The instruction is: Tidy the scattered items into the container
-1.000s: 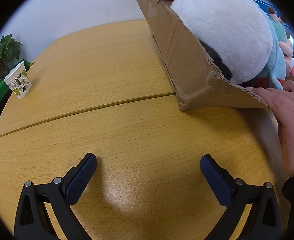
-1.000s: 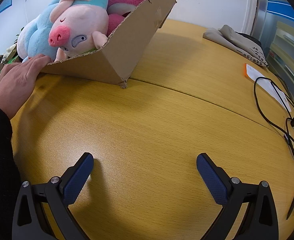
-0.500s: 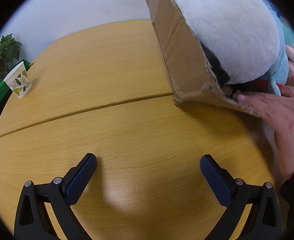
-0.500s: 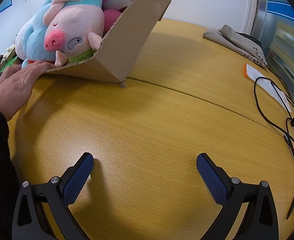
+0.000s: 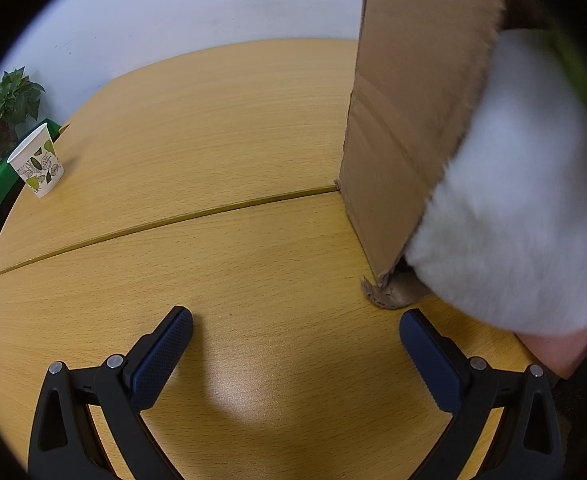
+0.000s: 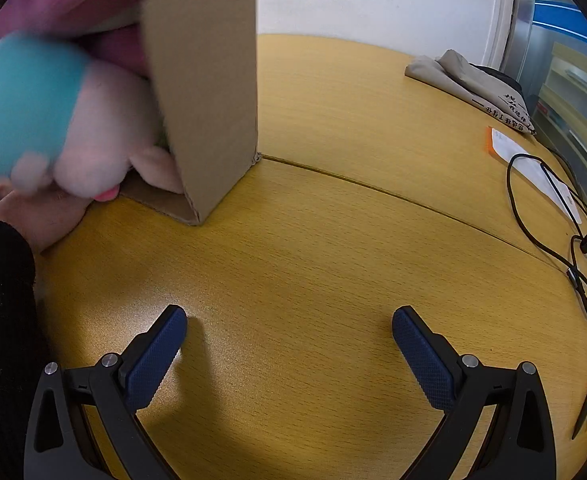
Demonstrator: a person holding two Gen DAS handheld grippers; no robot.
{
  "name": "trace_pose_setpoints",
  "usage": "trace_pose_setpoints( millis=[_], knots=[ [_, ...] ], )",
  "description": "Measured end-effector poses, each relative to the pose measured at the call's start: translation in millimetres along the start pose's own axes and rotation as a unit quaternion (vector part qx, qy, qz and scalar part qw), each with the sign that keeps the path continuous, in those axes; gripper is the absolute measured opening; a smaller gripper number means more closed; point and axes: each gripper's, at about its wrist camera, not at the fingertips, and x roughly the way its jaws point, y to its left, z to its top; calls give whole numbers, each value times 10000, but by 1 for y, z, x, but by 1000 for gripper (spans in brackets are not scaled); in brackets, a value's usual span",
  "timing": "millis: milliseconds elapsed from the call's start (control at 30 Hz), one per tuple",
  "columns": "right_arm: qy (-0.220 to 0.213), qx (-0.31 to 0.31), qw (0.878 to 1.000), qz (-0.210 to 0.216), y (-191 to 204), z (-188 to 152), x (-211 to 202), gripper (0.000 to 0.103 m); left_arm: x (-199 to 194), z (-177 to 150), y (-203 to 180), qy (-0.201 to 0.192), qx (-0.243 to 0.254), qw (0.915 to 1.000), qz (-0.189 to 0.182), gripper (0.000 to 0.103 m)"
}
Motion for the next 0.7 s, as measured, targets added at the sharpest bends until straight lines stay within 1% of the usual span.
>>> trace_pose_setpoints(
  millis=[700],
  knots=[
    [-1, -4, 10000, 4, 0, 0, 0, 103, -2, -1, -1, 2, -15, 10000, 2, 103]
  ],
)
